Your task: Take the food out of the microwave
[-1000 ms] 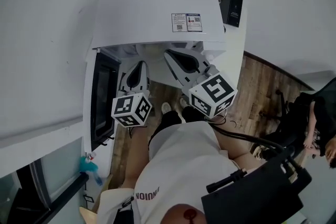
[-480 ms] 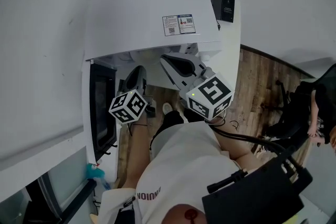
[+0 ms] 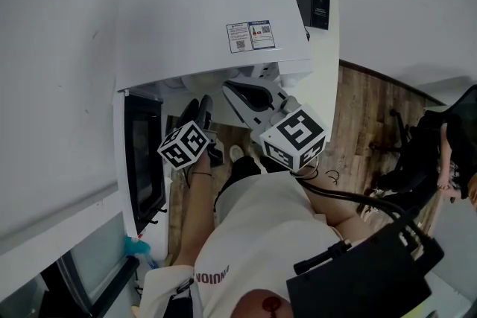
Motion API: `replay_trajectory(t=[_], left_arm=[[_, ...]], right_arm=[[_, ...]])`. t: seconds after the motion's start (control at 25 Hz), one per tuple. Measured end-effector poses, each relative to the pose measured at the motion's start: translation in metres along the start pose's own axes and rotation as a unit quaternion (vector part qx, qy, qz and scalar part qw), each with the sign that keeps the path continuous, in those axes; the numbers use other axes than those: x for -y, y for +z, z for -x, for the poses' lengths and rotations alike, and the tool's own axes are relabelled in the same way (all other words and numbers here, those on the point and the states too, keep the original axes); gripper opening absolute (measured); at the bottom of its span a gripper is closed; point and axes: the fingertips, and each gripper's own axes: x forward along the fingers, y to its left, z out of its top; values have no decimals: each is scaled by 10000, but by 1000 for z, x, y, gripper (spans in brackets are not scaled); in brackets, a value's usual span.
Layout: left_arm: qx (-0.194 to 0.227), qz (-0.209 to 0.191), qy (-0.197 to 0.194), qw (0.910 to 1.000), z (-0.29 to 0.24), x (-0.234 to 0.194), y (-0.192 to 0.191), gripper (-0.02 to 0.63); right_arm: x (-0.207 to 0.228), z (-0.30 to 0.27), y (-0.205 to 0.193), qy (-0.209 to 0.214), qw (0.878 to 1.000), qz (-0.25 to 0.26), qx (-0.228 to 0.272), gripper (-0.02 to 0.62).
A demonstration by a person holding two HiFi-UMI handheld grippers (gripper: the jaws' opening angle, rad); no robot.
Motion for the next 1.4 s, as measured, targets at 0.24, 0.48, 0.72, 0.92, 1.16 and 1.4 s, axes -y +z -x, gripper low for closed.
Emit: replay_trajectory(t=[0.24,0.48,0.72,0.92,1.16,1.4], left_arm=[[-125,432,-75,9990,-11,-3,-7,172],[-168,977,-199,9949,-23,-8,-10,172],[-178,1409,-237,9896,-30,-13,-13,172],[-150,1735,-318,9842,-33,-12,-13,172],[-153,2089,-353,9772,-39,-14,-14,170],[-190,2424,-345,9694,-41,-17,-17,169]], right_arm=[[4,-1,-3,-53,10000,5,-81,21],[3,-1,-4,-70,9999,49,-124,21],[6,0,-4,-119,9998,73,-152,21],[6,-1,-5,-116,9997,107,-201,21],[9,-2,-5,-167,9995,110,-226,21],[11,-3,-5,-207,9995,95,-226,21]])
